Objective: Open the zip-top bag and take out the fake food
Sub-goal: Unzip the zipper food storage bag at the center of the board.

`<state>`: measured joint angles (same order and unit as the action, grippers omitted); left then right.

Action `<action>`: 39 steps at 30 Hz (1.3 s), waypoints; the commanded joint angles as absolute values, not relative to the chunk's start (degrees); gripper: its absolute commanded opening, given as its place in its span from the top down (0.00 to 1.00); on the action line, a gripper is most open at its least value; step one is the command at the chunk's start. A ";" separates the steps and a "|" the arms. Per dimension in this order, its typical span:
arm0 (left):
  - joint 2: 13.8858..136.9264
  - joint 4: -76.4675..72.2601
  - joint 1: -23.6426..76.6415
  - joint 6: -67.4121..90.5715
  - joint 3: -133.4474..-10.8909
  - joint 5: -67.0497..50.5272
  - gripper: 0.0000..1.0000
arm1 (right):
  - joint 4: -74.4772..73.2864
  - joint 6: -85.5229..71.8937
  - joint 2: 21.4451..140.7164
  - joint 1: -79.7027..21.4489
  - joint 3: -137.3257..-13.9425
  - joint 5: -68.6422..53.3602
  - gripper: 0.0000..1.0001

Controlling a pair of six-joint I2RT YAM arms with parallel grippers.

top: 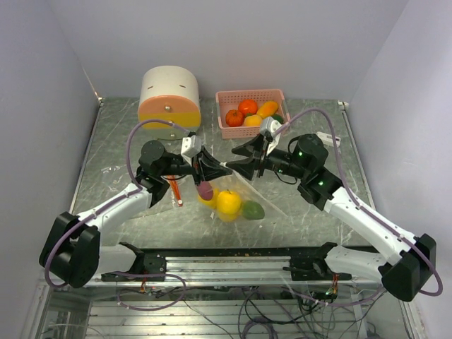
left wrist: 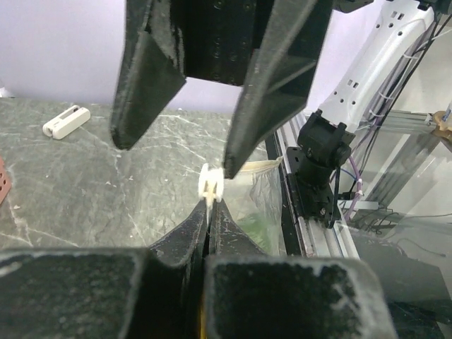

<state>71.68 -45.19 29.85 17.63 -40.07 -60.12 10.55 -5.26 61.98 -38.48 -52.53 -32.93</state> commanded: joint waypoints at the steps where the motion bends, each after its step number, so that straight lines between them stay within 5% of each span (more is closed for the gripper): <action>1: 70.08 -46.49 30.07 17.15 -40.34 -62.40 0.93 | 13.22 -4.45 64.70 -38.41 -55.82 -33.34 0.53; 9: 69.49 -42.50 30.06 14.79 -40.94 -61.31 0.93 | 17.16 -5.50 64.61 -38.43 -53.31 -37.83 0.56; 15: 69.53 -44.91 30.06 16.23 -40.56 -61.79 0.93 | 18.38 -5.64 64.21 -38.41 -51.60 -39.03 0.71; 21: 68.21 -41.51 30.06 14.00 -40.71 -60.98 0.93 | 19.60 -5.99 65.91 -38.41 -51.28 -40.23 0.59; 32: 69.32 -43.16 29.91 15.06 -40.43 -61.11 0.93 | 20.83 -5.85 65.84 -38.42 -49.57 -39.81 0.98; 39: 69.60 -47.36 28.20 18.04 -39.17 -59.65 0.93 | 19.88 -4.95 64.28 -38.42 -48.17 -38.18 1.00</action>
